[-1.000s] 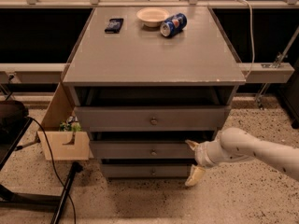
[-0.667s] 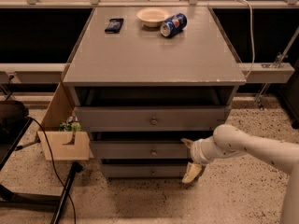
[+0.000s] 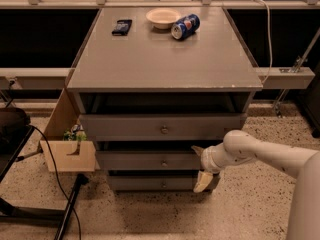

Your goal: Open middle drawer

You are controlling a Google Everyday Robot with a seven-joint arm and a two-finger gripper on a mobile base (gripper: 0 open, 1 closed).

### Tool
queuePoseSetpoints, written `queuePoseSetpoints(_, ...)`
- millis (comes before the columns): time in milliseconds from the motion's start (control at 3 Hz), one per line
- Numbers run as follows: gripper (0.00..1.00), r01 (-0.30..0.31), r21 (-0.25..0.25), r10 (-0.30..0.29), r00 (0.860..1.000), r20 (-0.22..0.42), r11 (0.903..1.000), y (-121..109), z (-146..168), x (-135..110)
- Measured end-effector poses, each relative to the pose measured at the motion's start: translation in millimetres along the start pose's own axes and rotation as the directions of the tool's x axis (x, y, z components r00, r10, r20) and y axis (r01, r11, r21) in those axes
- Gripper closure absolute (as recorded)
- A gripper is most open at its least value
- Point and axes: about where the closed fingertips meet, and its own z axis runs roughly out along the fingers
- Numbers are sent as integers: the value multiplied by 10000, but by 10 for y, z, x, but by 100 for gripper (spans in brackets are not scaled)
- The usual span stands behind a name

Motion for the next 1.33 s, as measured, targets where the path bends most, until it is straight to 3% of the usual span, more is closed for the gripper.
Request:
queuePoseSetpoints(667, 0, 128, 205, -130, 9999, 90, 9997, -156, 110, 119)
queuePoseSetpoints(1333, 0, 129, 311, -118, 9993, -358, 9994, -430, 245, 247)
